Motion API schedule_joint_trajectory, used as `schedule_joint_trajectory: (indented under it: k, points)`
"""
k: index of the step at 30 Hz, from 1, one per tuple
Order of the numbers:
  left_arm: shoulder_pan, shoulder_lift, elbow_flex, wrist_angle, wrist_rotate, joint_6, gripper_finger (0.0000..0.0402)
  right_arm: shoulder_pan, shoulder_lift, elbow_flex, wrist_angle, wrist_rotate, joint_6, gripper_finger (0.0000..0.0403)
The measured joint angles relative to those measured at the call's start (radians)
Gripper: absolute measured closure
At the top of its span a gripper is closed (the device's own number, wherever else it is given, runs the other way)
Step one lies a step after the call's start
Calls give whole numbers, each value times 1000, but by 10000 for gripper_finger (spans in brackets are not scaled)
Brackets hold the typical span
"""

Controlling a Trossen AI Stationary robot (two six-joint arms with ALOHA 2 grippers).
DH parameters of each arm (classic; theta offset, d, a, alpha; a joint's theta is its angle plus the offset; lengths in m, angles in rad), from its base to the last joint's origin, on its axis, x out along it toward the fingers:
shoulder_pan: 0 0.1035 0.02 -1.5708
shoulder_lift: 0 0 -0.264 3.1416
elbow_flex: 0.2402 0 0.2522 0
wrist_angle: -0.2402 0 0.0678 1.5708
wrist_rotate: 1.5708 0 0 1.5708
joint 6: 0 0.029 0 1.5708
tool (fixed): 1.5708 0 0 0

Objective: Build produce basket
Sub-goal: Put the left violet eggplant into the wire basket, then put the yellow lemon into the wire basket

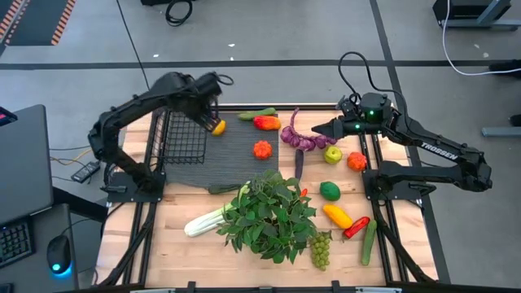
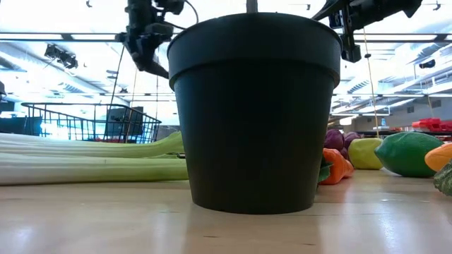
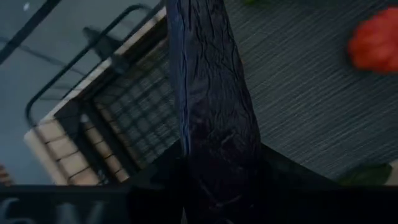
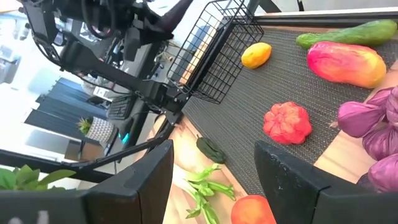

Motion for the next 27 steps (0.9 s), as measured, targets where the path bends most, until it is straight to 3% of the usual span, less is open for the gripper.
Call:
schedule_joint_trajectory:
  k: [7,15,27]
  points:
    - [91,-79,-108,-88,-46,-94,250,0,0,0,0,-11,-4,173]
    - [145,-183,-357,49,63,-132,241,0,0,0,-1,4,29,173]
    - [152,-210,-469,230,64,-77,166,0,0,0,-7,-49,65,173]
